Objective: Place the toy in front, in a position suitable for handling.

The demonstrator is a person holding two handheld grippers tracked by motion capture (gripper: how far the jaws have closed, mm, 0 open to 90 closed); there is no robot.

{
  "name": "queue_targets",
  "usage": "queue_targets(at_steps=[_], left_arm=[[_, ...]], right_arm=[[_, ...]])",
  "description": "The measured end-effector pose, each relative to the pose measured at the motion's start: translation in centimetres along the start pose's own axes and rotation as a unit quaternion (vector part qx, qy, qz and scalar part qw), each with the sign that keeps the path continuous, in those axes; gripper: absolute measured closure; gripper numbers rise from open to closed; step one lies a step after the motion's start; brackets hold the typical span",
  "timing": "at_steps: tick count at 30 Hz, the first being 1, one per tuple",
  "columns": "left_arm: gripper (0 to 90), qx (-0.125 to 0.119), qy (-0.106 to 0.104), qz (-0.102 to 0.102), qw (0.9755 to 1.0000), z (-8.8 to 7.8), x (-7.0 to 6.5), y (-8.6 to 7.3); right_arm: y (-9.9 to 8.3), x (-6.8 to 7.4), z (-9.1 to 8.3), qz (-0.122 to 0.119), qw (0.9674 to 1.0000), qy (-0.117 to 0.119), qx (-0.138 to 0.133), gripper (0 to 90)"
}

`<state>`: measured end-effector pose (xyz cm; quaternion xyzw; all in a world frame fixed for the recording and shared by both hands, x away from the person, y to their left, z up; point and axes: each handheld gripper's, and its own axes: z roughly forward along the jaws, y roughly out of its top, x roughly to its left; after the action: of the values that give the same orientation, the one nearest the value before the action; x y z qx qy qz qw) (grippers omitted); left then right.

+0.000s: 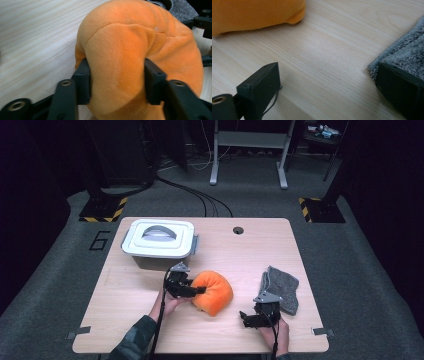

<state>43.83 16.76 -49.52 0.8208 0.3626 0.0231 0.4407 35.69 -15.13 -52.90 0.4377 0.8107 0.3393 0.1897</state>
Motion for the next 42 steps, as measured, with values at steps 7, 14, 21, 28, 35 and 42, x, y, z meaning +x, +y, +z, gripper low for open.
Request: queue_targets(at_steps=[7,14,21,28,35,42], left_arm=[[64.7,-0.021,0.023,0.002,0.9995,-0.7,-1.4,0.1],[65.3,-0.054,0.045,-0.019,0.9973,-1.8,-3.0,-0.1],[65.3,-0.106,0.042,-0.104,0.988,-2.5,-3.0,-0.6],[65.0,-0.153,0.042,-0.167,0.9732,-1.8,-3.6,-2.2],[61.6,-0.136,0.063,-0.144,0.9783,0.2,-4.9,-2.8],[30.9,-0.11,0.086,-0.102,0.9849,-0.4,-5.2,-2.5]], right_arm=[[0.0,0.0,0.0,0.0,1.0,0.001,0.001,5.1],[0.0,0.0,0.0,0.001,1.0,0.0,0.001,5.1],[0.0,0.2,-0.1,0.011,0.9999,-0.001,0.004,5.3],[0.0,0.1,-0.1,0.009,1.0,-0.002,0.001,5.7],[-0.1,0.1,-0.1,0.008,1.0,-0.002,0.001,5.7],[0.0,0.0,0.0,0.004,1.0,-0.004,0.001,5.7]])
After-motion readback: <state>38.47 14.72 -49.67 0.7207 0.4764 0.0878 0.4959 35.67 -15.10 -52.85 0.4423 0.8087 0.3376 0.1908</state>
